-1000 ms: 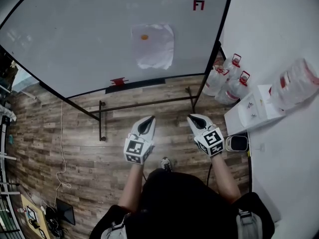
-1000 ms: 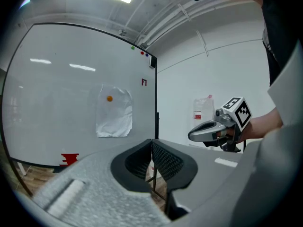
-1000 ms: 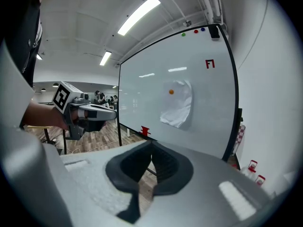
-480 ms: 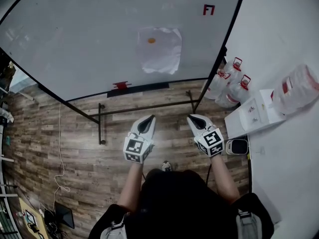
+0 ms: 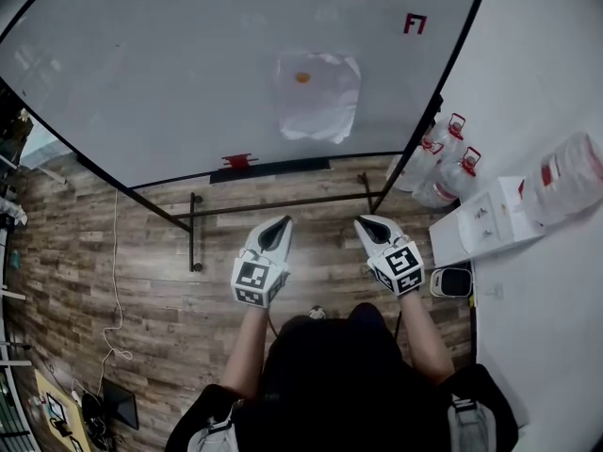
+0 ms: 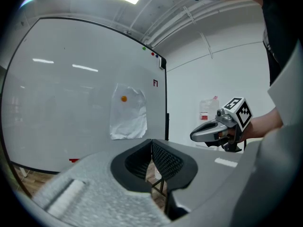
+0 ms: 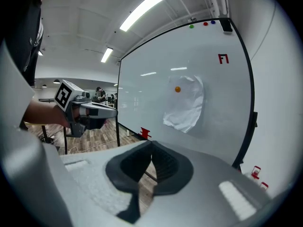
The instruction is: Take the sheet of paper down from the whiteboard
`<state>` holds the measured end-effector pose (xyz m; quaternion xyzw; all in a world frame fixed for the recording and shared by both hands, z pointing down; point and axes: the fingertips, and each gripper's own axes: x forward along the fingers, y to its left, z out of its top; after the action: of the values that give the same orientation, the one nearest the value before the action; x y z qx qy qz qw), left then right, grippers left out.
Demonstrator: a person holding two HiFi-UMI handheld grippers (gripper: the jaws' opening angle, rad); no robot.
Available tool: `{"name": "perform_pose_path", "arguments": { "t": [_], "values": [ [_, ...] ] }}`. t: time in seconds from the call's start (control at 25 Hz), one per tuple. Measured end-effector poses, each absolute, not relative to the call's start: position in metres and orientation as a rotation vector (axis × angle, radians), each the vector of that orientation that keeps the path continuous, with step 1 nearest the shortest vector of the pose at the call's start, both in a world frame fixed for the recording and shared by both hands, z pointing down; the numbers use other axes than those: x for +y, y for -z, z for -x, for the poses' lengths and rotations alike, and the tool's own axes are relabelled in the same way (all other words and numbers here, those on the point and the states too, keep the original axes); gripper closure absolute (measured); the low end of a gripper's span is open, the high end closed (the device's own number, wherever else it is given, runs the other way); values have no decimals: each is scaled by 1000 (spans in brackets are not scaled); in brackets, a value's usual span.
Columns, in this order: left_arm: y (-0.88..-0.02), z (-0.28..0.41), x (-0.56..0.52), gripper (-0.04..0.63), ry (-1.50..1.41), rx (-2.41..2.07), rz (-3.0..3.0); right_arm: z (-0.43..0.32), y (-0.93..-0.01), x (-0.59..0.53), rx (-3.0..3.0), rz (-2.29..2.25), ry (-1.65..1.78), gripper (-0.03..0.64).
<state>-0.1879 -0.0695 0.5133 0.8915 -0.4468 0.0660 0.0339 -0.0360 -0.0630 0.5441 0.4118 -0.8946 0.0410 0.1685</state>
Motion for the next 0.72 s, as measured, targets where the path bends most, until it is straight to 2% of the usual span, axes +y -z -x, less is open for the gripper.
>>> {"name": "perform_pose_path", "arguments": {
  "t": [0.72],
  "values": [
    [-518, 163, -140, 583, -194, -1431, -2708, 5, -552, -142, -2544, -1107, -118, 614]
  ]
}}
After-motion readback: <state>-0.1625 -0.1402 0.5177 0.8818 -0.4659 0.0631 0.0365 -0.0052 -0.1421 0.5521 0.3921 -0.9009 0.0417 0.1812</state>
